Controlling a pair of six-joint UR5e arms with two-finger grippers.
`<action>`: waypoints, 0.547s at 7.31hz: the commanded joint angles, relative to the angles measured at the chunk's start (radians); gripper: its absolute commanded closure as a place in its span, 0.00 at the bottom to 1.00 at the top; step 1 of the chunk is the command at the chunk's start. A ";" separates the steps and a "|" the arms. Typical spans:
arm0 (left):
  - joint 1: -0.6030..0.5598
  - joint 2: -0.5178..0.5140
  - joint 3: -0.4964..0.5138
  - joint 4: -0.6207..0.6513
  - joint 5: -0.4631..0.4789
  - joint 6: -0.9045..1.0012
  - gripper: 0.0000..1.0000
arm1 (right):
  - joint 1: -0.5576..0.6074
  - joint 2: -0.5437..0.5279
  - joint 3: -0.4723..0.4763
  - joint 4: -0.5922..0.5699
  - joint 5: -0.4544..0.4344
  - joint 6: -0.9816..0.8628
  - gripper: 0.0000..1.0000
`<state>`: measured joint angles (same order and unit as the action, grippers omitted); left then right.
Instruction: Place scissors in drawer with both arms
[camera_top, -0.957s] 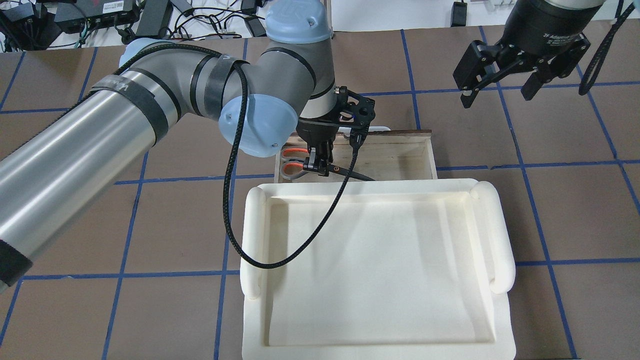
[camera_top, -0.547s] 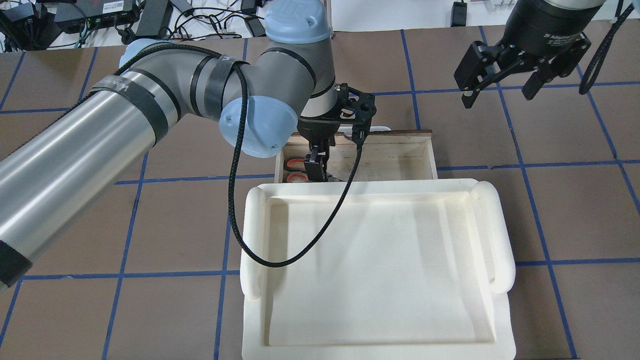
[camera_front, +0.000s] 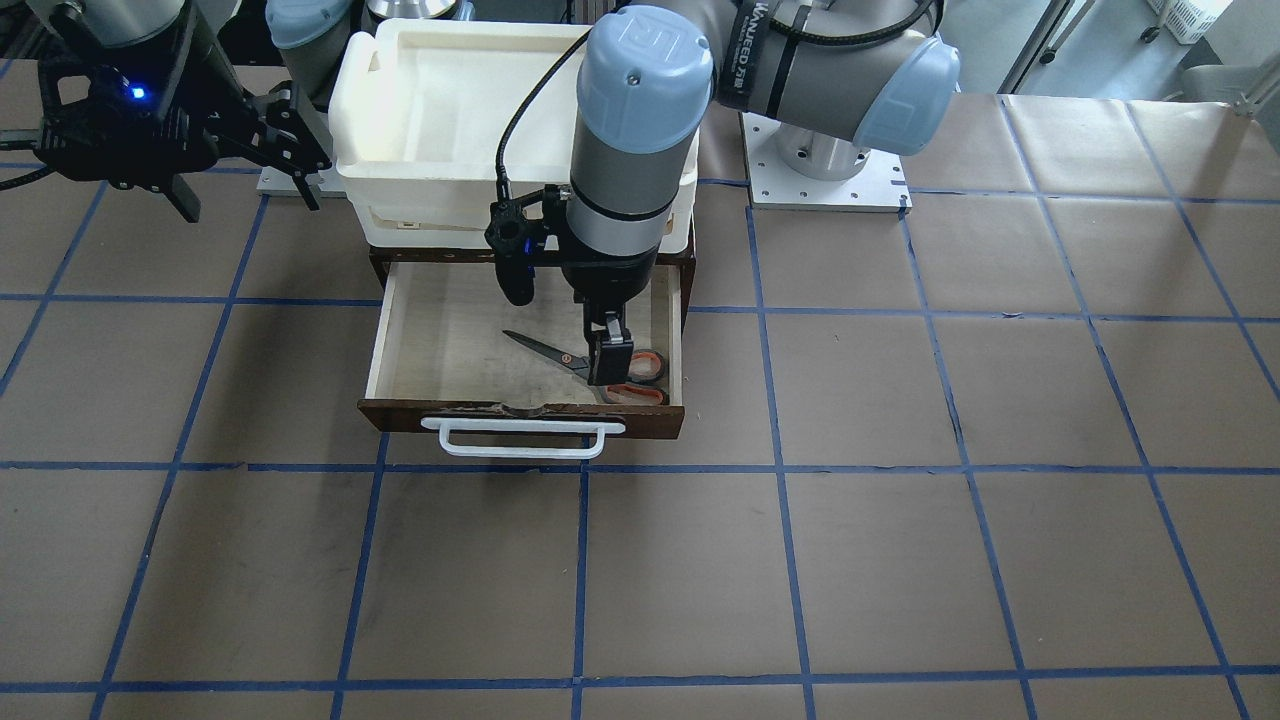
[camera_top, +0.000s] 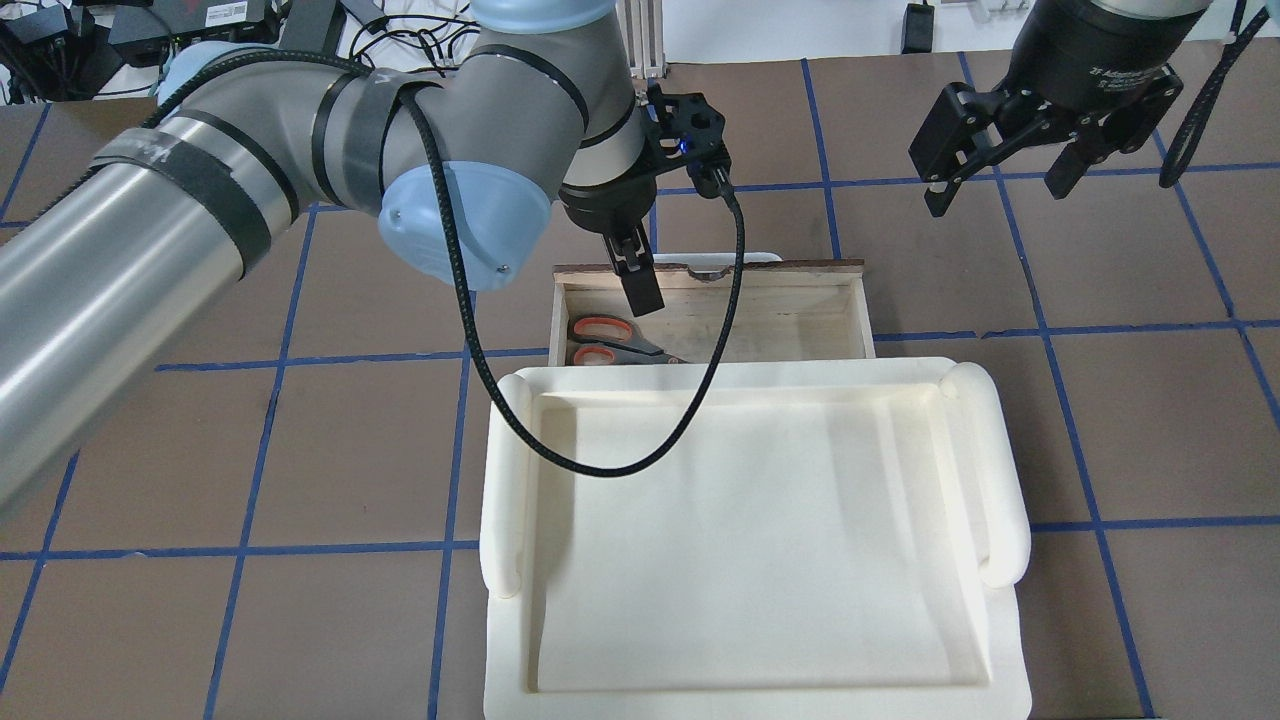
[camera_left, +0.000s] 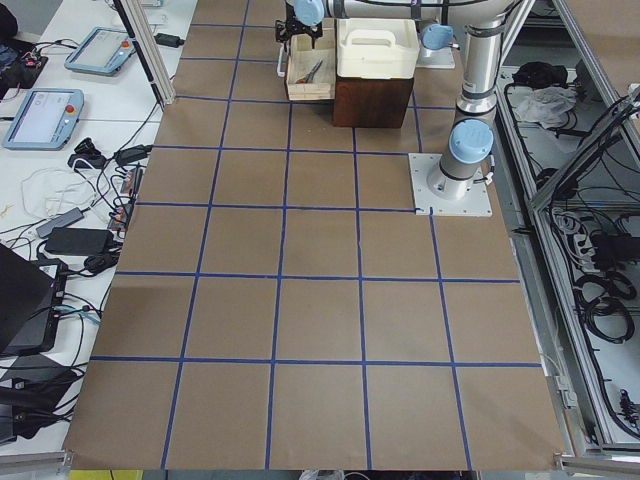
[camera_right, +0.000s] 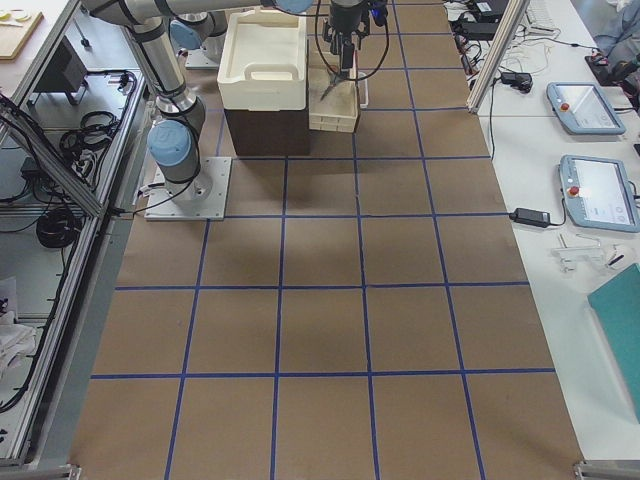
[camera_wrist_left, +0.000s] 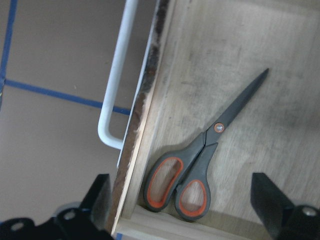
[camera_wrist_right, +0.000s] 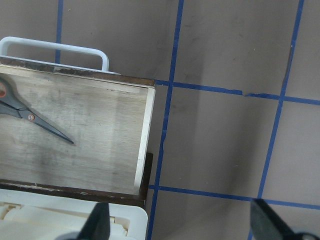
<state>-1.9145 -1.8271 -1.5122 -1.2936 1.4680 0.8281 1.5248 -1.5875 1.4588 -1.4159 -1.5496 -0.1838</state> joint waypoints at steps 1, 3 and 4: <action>0.087 0.043 0.004 0.052 -0.002 -0.402 0.00 | 0.000 0.001 0.000 0.000 -0.001 0.000 0.00; 0.217 0.069 -0.005 0.109 0.030 -0.653 0.00 | 0.000 0.003 0.000 0.000 -0.001 -0.015 0.00; 0.265 0.080 -0.011 0.103 0.070 -0.725 0.00 | 0.000 0.001 0.000 0.000 -0.001 -0.028 0.00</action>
<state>-1.7173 -1.7617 -1.5155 -1.2062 1.4993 0.2314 1.5247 -1.5857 1.4588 -1.4159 -1.5508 -0.1970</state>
